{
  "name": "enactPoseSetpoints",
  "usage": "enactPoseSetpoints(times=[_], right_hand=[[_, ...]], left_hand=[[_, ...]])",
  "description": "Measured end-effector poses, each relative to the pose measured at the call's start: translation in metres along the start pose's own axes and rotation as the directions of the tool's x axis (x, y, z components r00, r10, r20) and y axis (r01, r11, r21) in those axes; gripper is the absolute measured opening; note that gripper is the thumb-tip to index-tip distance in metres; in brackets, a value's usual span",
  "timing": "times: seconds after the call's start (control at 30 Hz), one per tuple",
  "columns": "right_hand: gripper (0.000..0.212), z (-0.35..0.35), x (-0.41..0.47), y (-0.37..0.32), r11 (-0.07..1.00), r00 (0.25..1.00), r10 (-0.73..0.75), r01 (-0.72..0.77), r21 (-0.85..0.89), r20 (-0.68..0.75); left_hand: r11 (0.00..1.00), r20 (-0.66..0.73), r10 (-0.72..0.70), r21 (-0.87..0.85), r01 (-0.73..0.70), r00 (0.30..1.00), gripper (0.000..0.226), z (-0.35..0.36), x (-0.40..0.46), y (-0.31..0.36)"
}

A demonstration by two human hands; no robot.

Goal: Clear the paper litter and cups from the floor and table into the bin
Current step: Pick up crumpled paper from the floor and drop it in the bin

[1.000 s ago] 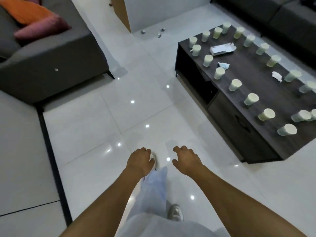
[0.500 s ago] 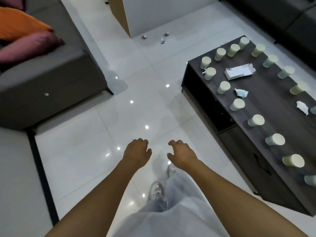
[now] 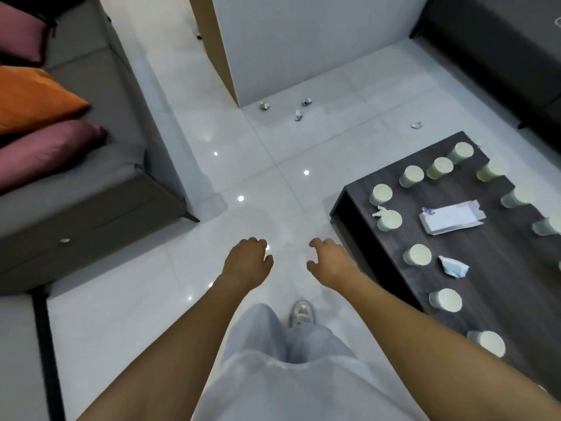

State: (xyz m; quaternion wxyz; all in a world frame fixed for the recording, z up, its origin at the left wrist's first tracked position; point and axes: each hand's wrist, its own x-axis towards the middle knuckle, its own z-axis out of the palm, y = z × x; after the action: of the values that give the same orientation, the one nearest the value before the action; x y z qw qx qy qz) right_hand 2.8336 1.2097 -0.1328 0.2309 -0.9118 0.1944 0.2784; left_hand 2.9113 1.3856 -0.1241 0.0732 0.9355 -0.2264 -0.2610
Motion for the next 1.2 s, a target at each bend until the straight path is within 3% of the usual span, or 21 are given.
enactPoseSetpoints(times=[0.27, 0.63, 1.2], right_hand=[[0.052, -0.086, 0.140, -0.019, 0.999, 0.999, 0.017, -0.018, 0.026, 0.050], [0.051, -0.218, 0.333, -0.065, 0.977, 0.996, 0.087, -0.082, 0.195, -0.020], [0.050, -0.399, 0.614, -0.031, 0.953, 0.983, 0.184, -0.179, 0.243, 0.004]], left_hand=[[0.999, 0.076, -0.009, 0.048, 0.005, 0.997, 0.036, -0.071, 0.160, -0.016], [0.993, 0.109, 0.069, 0.092, -0.079, 0.992, 0.038, -0.196, 0.390, -0.036], [0.991, 0.172, 0.067, 0.101, -0.086, 0.983, 0.039, -0.310, 0.713, 0.004]])
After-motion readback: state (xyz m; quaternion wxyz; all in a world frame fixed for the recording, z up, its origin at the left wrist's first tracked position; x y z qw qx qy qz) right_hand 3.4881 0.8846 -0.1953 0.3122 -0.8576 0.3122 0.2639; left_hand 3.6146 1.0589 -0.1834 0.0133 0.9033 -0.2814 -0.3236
